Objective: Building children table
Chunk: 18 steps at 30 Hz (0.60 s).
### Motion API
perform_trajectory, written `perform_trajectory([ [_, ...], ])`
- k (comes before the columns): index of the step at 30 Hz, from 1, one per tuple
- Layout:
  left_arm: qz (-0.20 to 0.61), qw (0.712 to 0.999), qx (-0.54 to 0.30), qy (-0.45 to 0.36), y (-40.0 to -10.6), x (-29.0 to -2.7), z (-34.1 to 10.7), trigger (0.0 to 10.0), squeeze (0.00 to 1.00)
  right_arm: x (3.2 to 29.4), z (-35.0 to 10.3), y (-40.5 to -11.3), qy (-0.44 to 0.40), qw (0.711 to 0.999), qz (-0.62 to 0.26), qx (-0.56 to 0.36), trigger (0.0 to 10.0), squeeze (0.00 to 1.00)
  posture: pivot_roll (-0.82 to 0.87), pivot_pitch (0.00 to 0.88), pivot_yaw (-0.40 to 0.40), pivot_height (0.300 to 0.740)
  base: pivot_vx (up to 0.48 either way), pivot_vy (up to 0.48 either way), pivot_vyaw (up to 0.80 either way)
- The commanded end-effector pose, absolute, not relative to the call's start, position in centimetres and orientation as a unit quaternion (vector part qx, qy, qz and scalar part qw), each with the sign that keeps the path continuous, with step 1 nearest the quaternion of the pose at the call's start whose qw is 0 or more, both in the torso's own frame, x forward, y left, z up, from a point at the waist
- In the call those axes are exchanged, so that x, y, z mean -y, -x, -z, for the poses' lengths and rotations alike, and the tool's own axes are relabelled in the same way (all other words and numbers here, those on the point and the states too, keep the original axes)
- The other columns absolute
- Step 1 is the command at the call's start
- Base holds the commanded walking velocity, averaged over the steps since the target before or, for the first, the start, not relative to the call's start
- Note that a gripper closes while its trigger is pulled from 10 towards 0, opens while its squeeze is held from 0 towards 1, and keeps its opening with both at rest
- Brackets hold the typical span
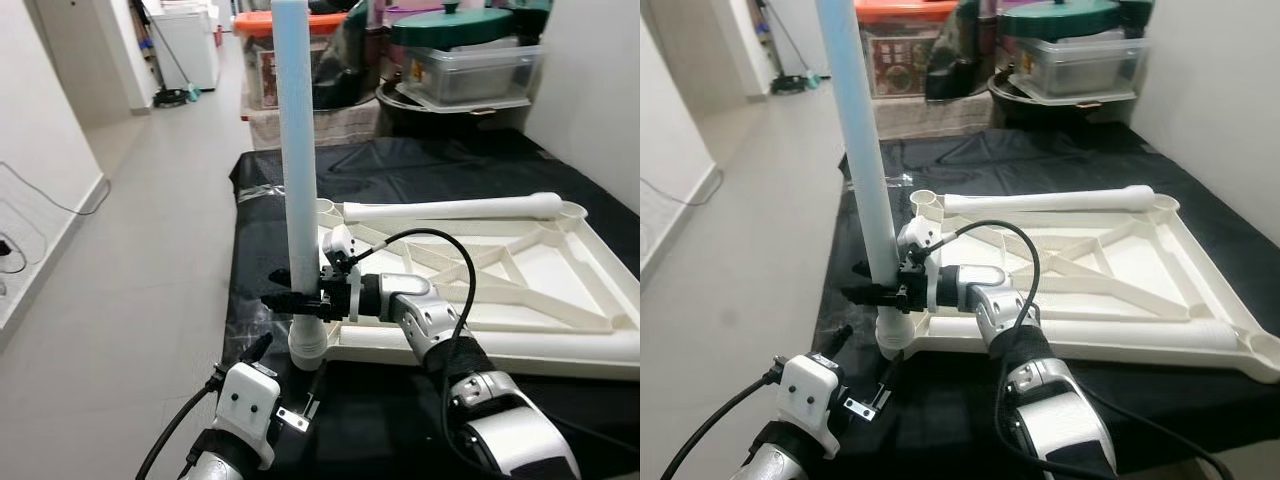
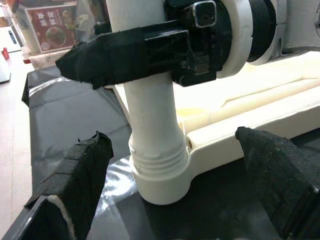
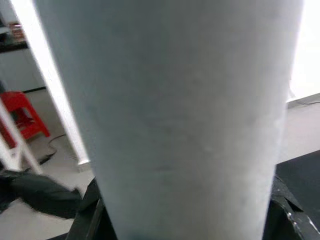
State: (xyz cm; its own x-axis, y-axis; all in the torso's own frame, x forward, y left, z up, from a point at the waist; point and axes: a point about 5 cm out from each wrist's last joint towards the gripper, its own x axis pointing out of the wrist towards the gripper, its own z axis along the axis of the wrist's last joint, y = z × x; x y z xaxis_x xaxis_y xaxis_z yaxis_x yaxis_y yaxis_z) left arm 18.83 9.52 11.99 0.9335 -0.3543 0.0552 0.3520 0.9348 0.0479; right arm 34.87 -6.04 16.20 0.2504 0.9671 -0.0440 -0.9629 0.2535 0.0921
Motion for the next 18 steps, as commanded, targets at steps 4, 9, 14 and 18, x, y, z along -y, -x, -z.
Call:
perform_trajectory([
  [4,0.18,0.983,0.028,-0.019,-18.7,-9.5,-11.7,10.0,0.0,6.9,-15.6,-36.5,-0.017,0.896,-0.441,-0.039,0.0,0.0,0.0,0.0,0.012,0.74,0.0,0.0,0.0],
  [9,0.183,0.983,0.026,-0.019,-18.7,-9.5,-11.6,10.0,0.0,10.6,-14.5,-37.8,0.016,0.987,-0.152,-0.047,0.0,0.0,-0.01,0.0,0.024,0.74,0.0,0.0,0.0],
  [14,0.188,0.982,0.024,-0.02,-18.7,-9.5,-11.5,10.0,0.0,13.2,-13.1,-35.7,-0.014,0.994,0.064,-0.082,0.0,0.0,-0.01,0.0,0.027,0.74,0.0,0.0,0.0],
  [18,0.189,0.982,0.024,-0.021,-18.7,-9.5,-11.5,10.0,0.0,12.8,-12.7,-34.7,-0.027,0.989,0.103,-0.1,0.0,0.0,-0.01,0.0,0.027,0.74,0.0,0.0,0.0],
])
